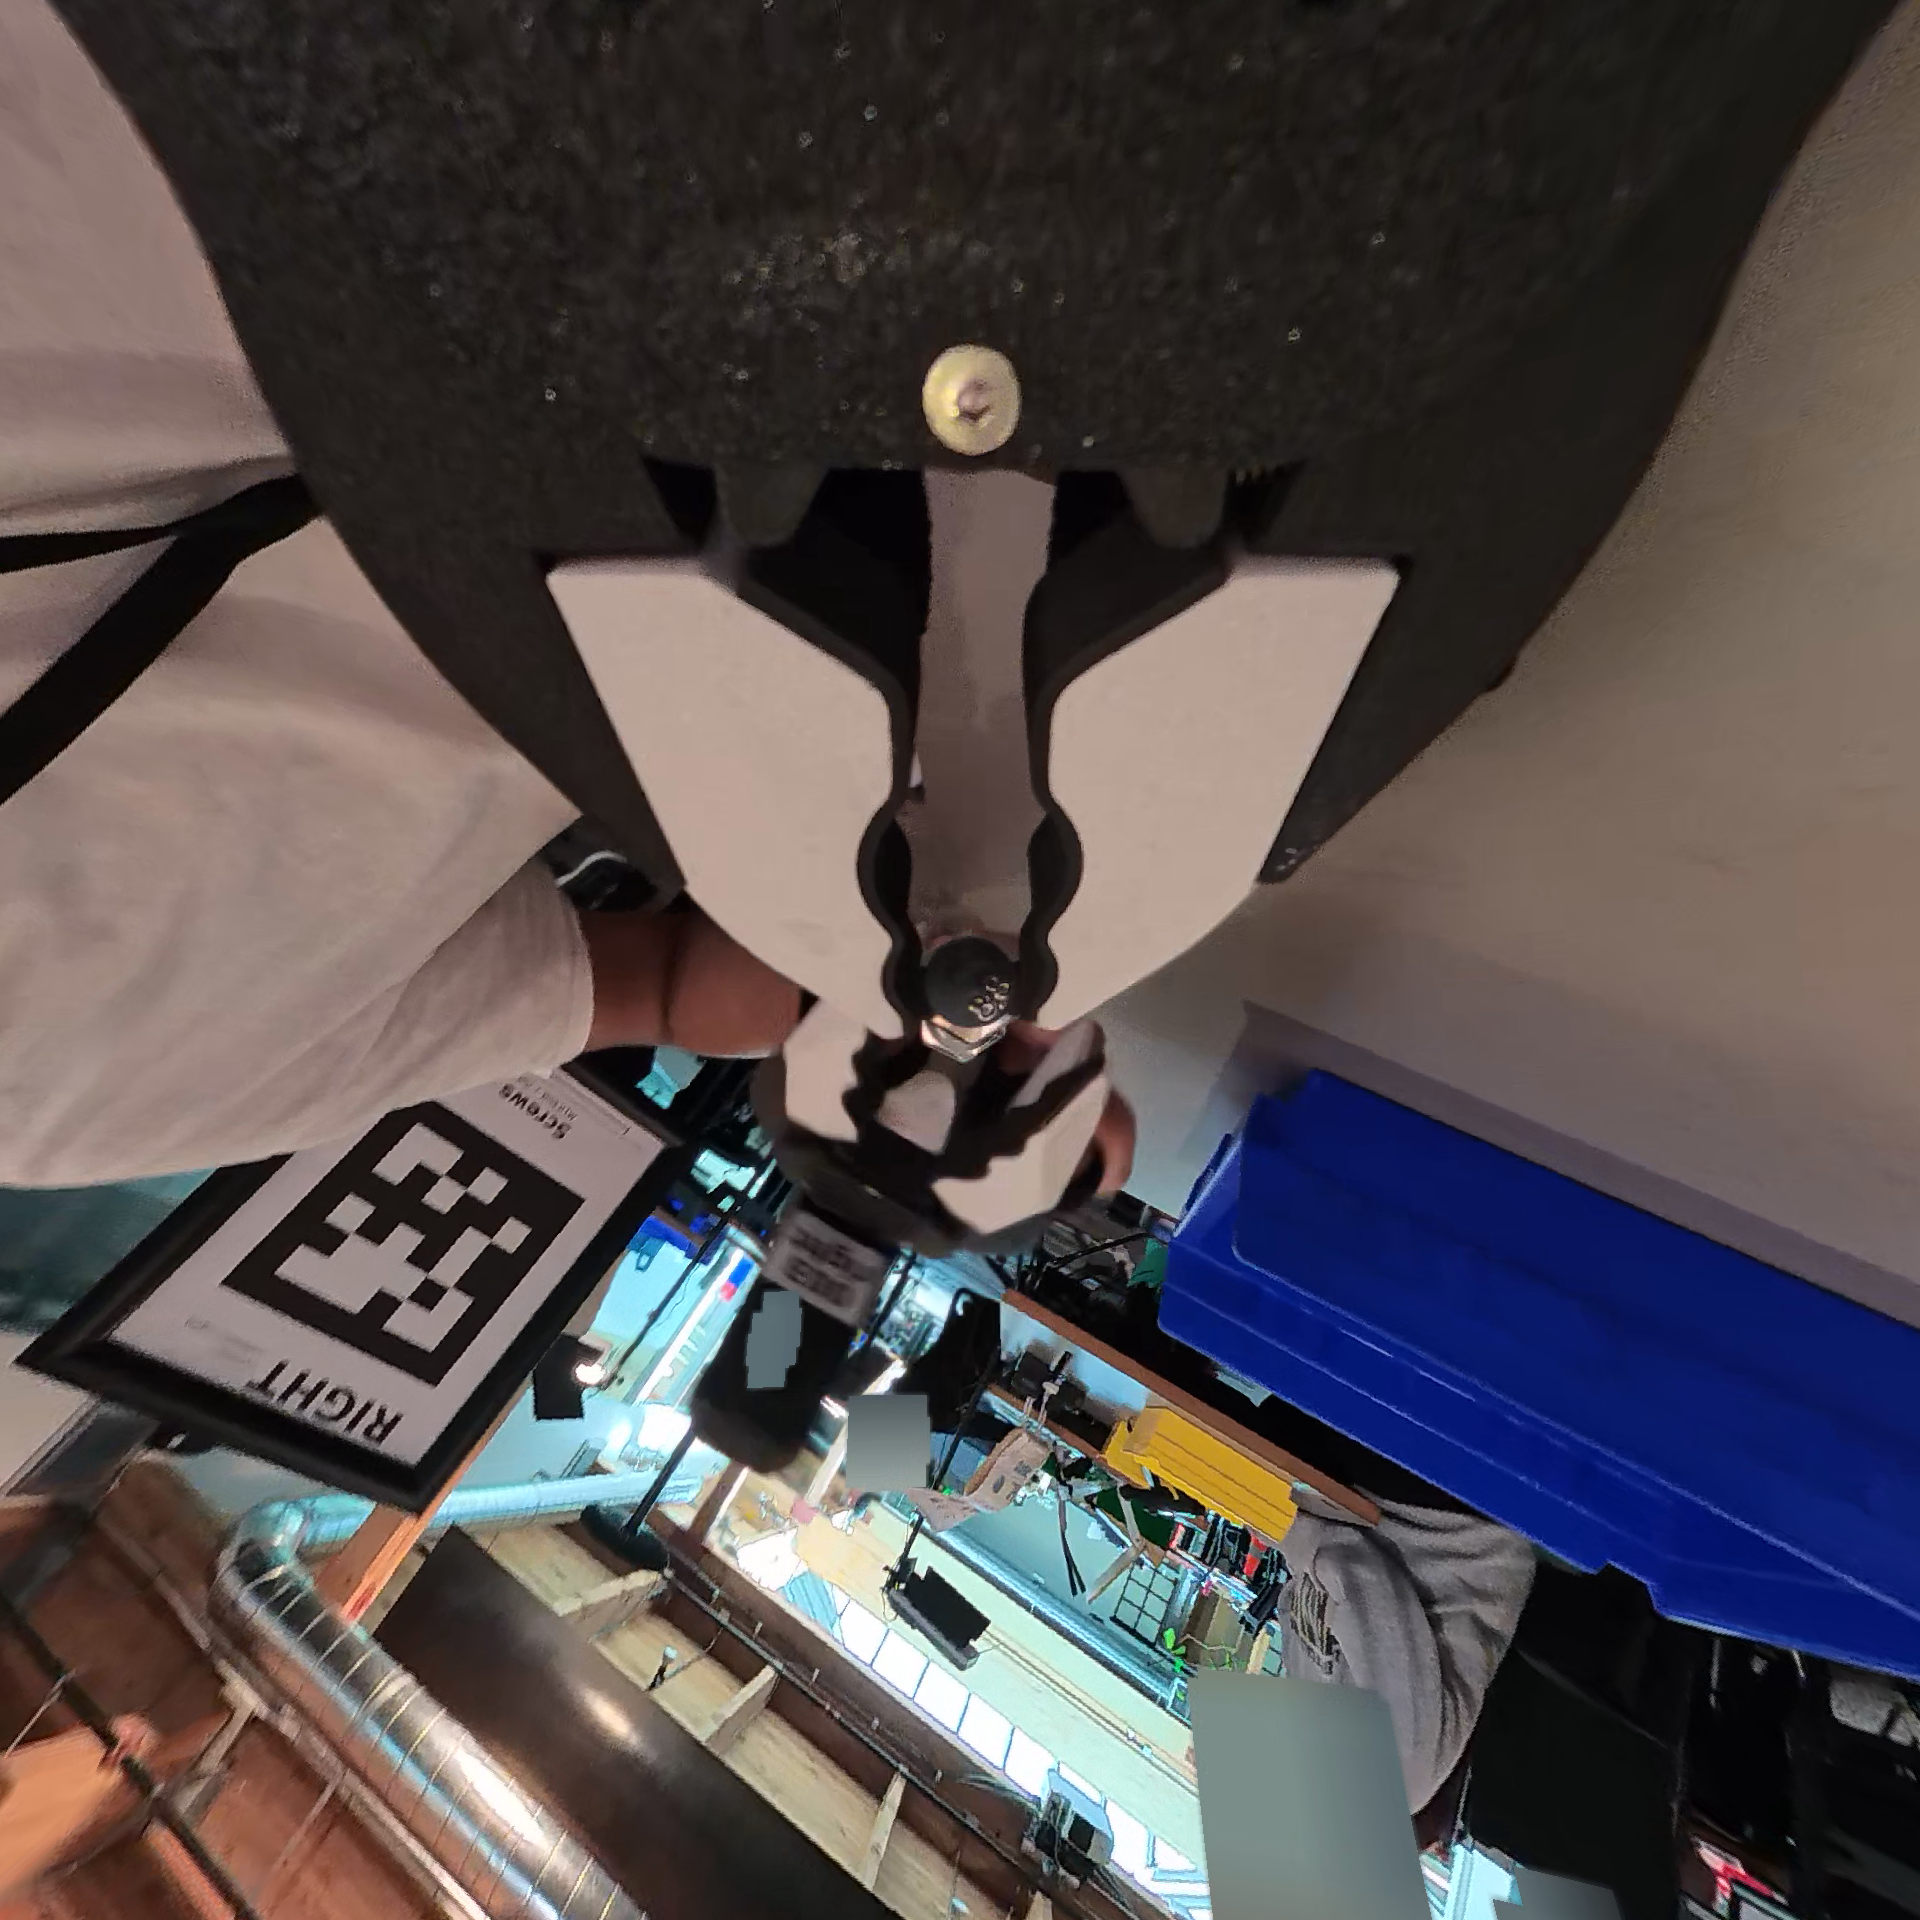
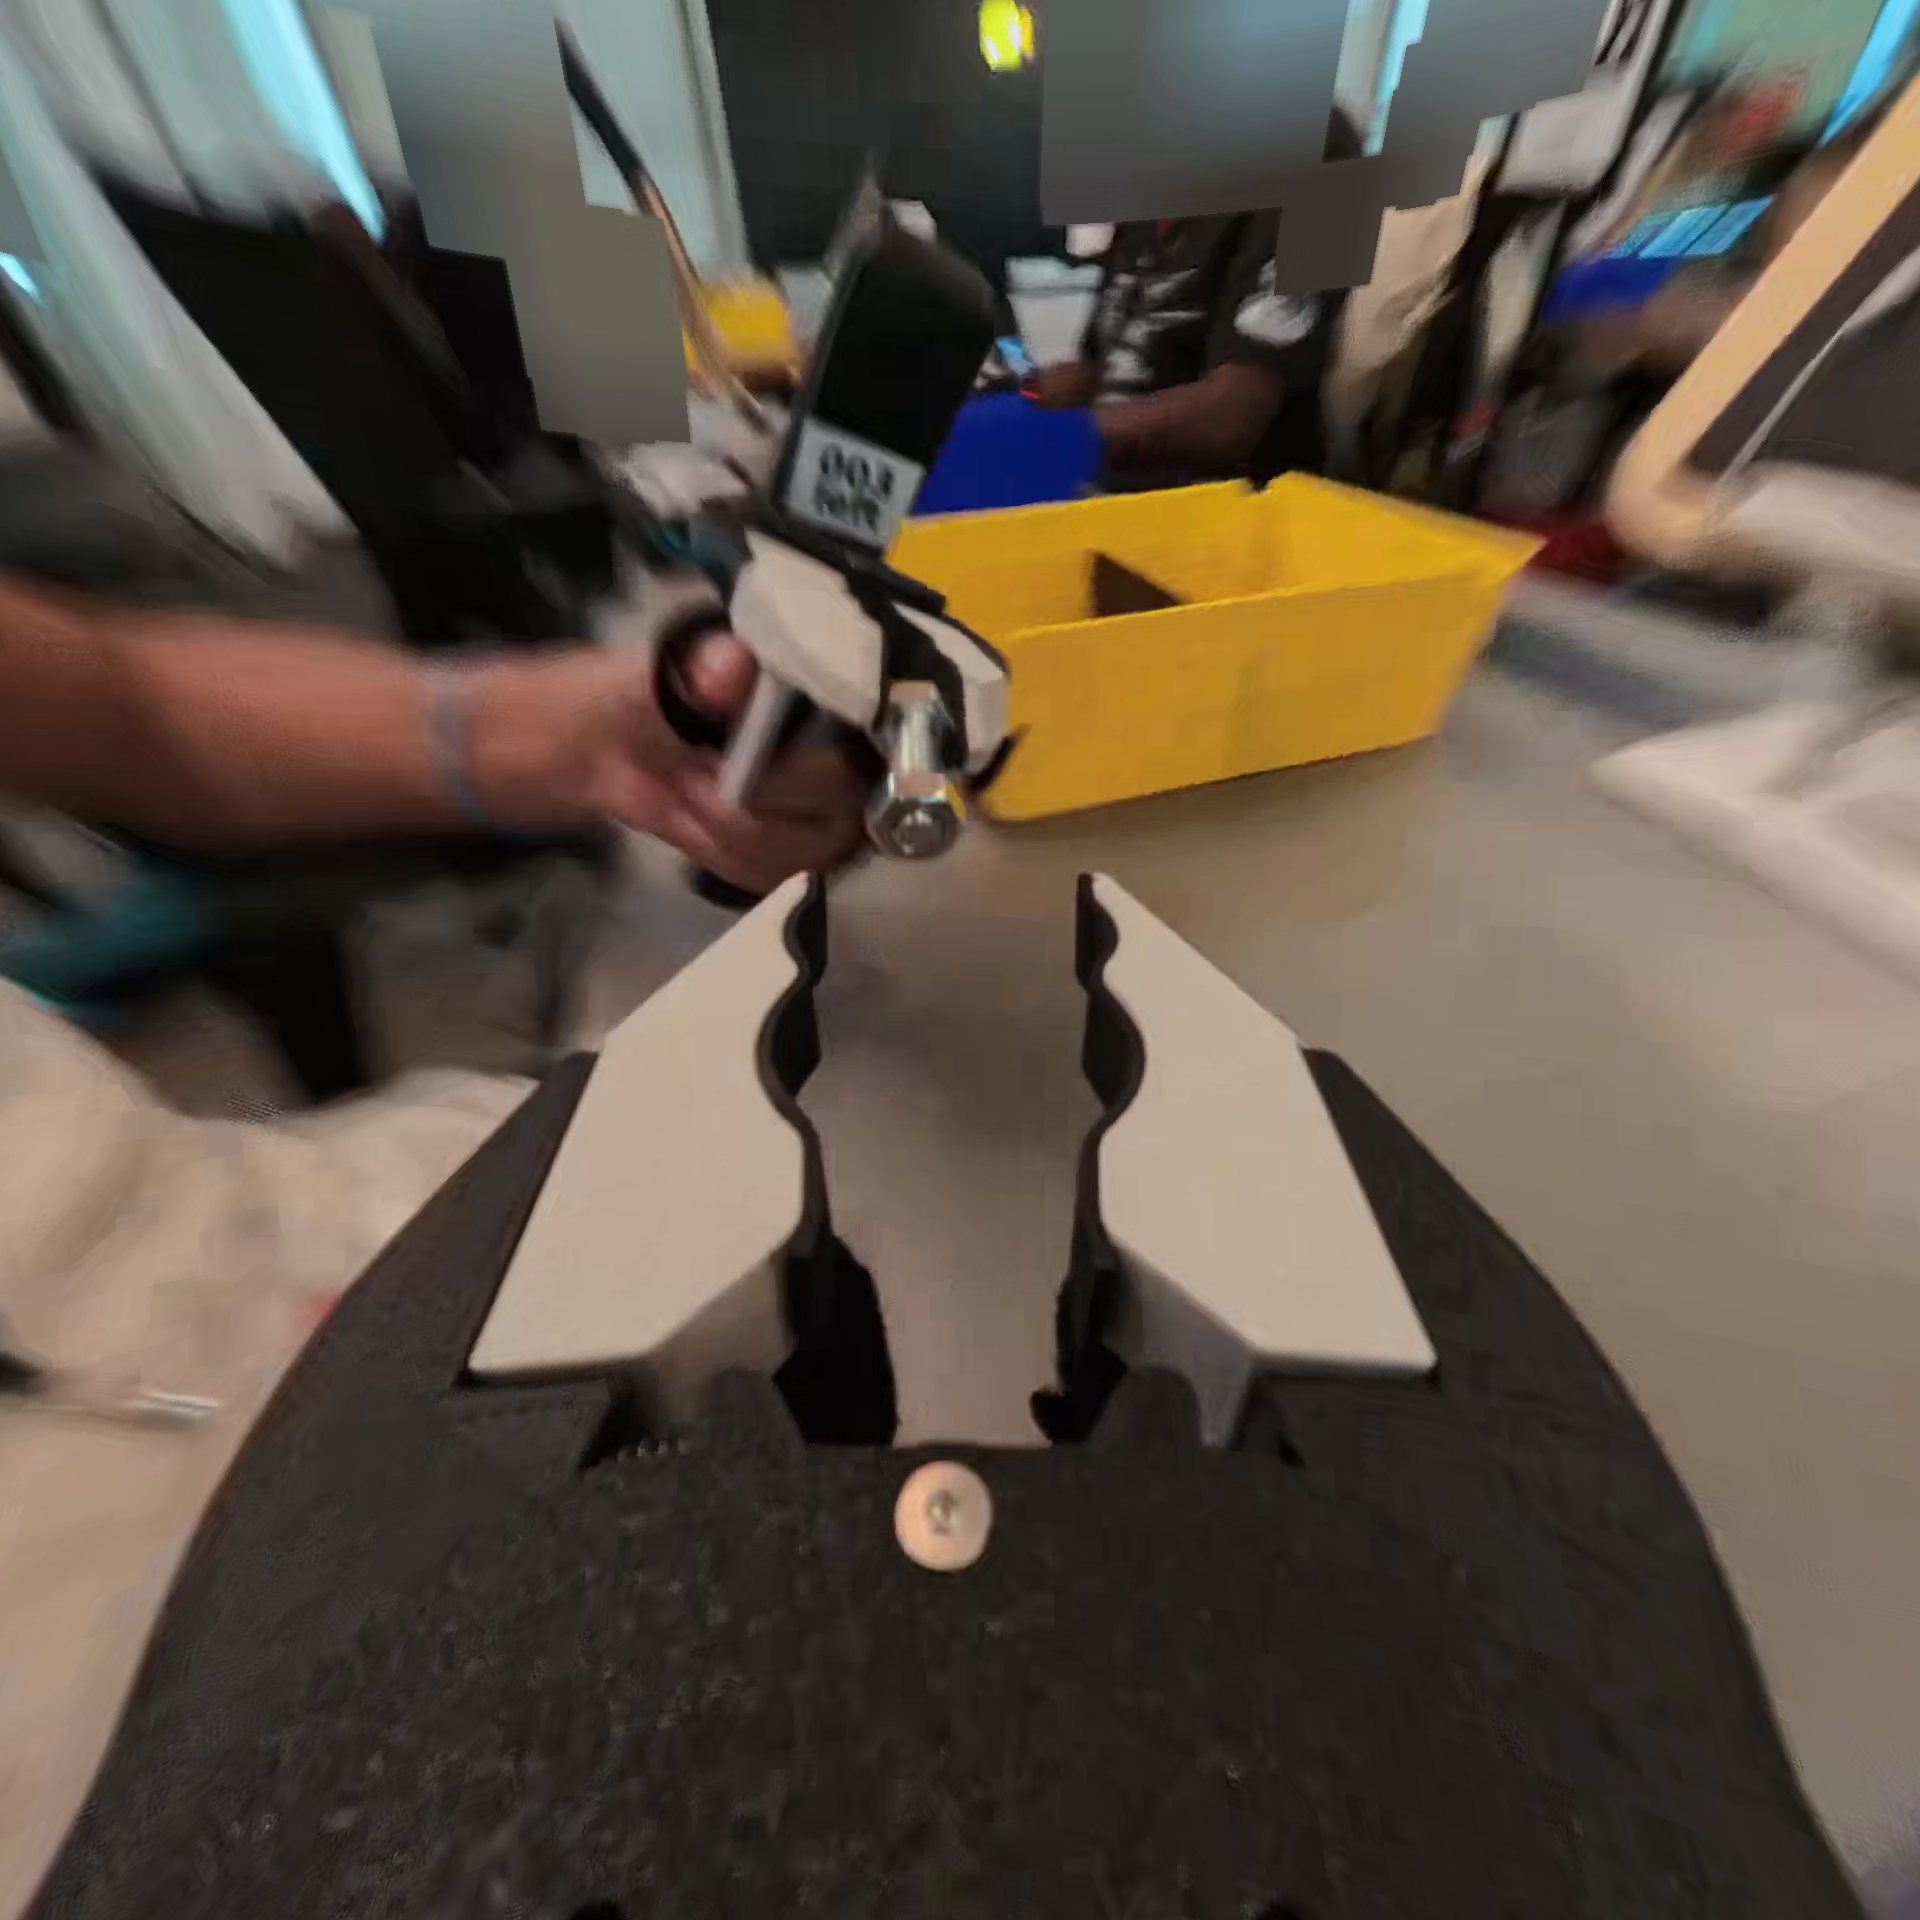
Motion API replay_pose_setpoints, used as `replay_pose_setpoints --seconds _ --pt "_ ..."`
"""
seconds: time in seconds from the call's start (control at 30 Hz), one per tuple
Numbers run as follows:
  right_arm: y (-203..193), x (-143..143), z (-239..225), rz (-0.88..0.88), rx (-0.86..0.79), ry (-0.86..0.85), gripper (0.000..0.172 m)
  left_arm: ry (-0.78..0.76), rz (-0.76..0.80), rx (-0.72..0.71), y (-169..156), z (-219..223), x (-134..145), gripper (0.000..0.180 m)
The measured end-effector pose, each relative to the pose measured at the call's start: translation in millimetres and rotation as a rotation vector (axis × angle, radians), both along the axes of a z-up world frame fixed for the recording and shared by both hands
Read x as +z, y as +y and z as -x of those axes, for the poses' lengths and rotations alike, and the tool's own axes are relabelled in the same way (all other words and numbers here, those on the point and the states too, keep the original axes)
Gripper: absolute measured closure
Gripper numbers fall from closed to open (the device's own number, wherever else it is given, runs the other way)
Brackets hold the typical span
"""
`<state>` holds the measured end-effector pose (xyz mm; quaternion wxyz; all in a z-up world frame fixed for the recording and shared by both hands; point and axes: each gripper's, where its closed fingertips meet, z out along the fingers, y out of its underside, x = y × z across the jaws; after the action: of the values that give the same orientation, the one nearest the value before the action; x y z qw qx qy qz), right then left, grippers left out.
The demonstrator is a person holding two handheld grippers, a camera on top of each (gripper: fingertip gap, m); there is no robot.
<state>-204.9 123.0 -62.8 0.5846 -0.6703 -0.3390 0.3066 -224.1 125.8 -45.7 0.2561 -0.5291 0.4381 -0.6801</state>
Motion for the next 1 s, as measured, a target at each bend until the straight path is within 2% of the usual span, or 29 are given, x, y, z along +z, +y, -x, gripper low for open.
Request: replay_pose_setpoints --seconds 0.1,0.17,0.2,0.27,0.33,0.43,0.53,0.63,0.87,0.93,1.0 --pt "2.0 5.9 -8.5 -0.547 -0.199 -0.499 0.124 0.013 0.081 -0.009 2.1 -1.5 -2.1 0.163" --pt "-4.3 8.3 -4.3 -0.898 -0.267 -0.791 0.126 0.031 0.117 -0.014 2.0 -3.2 -5.7 0.163" --pt "-6.8 4.4 -0.7 -1.009 -0.273 -0.893 0.129 0.036 0.131 -0.025 0.5 -3.8 -6.9 0.163" --pt "-6.8 -6.0 3.4 -1.068 -0.271 -0.972 0.129 0.037 0.156 -0.039 -1.8 -5.2 -7.8 0.164" --pt "-7.8 -6.9 5.1 -1.07 -0.264 -0.963 0.133 0.039 0.165 -0.061 -5.8 -6.0 -7.9 0.164" --pt "-12.0 0.6 7.2 -1.077 -0.254 -0.917 0.155 0.059 0.14 -0.068 -9.6 -7.2 -11.4 0.164" --pt "-7.2 -0.5 4.8 -0.946 -0.237 -0.839 0.155 0.062 0.137 -0.058 -6.8 -7.5 -13.3 0.163" --pt "-7.0 0.6 6.1 -0.679 -0.166 -0.607 0.155 0.051 0.127 -0.059 -6.4 -6.3 -12.4 0.163" --pt "-8.4 10.9 11.2 0.359 0.158 0.416 0.155 -0.006 -0.034 -0.029 -8.9 -1.9 0.8 0.163" --pt "-6.7 9.6 10.5 0.602 0.234 0.651 0.156 -0.009 -0.082 0.0 -8.1 -2.3 0.1 0.163" --pt "-6.3 8.9 10.6 0.791 0.307 0.818 0.155 -0.007 -0.159 0.027 -8.1 -2.3 -0.7 0.163"
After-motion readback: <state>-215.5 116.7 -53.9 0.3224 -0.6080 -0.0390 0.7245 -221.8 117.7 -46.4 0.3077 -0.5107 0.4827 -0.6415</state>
